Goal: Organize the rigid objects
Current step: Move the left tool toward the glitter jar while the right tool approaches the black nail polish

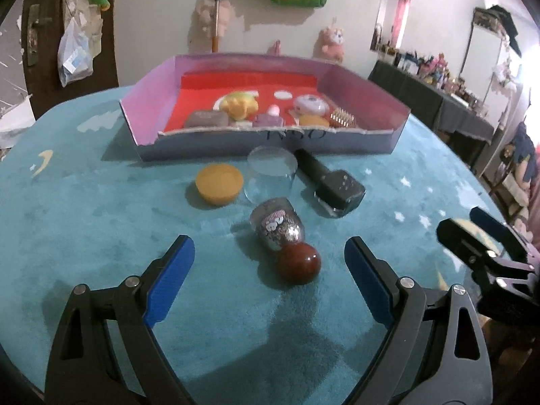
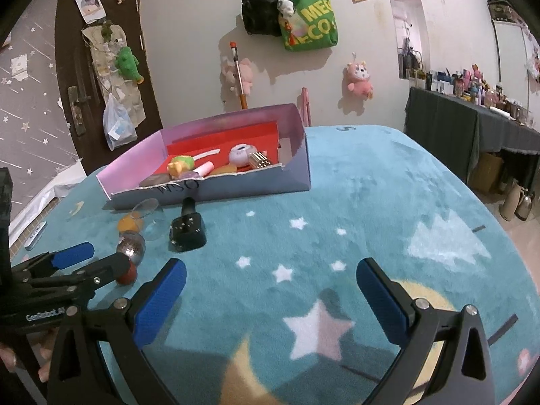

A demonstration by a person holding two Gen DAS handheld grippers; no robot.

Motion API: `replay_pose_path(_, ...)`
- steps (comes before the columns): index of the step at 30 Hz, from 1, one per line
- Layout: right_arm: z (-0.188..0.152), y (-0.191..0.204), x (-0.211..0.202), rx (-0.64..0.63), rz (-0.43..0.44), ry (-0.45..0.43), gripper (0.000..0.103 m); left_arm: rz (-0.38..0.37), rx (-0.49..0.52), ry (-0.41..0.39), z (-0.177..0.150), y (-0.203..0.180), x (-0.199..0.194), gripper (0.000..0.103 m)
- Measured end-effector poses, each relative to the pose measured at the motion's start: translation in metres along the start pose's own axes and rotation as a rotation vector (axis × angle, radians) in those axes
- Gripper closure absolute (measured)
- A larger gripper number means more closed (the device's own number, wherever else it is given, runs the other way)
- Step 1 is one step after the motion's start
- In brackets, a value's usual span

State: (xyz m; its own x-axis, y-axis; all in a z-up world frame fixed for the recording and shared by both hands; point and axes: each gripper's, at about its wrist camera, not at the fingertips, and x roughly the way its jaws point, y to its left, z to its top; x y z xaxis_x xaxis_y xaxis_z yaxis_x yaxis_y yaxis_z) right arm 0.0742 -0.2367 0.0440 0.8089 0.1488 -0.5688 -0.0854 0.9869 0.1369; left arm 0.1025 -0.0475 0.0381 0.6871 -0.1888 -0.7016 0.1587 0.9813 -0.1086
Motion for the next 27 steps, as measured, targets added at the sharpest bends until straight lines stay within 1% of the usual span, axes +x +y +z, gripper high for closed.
replay_pose_path(4,-0.001,-0.002,-0.001,0.0,-0.009,0.001,0.0,0.027,0.004,0.072,0.0,0.002,0.013,0.012)
replay_pose_path(8,0.0,0.001,0.0,-0.014,-0.017,0.004,0.0,0.046,0.014,0.073,-0.002,0.01,0.011,0.012)
replay_pose_path(12,0.001,0.003,0.001,-0.026,-0.023,0.006,0.0,0.025,0.001,0.074,-0.004,0.022,0.007,0.011)
replay_pose_path(18,0.005,0.008,0.002,-0.037,-0.024,0.019,0.0,0.071,-0.029,0.067,-0.006,0.045,0.002,0.011)
replay_pose_path(21,0.01,0.013,0.003,-0.053,-0.018,0.018,0.0,0.074,-0.032,0.065,-0.005,0.052,0.001,0.011)
replay_pose_path(24,0.015,0.02,0.009,-0.078,0.007,0.043,0.0,0.077,-0.025,0.073,-0.004,0.052,0.002,0.011)
replay_pose_path(27,0.019,0.031,0.018,-0.12,0.053,0.081,0.0,0.078,-0.012,0.08,-0.003,0.051,0.003,0.011)
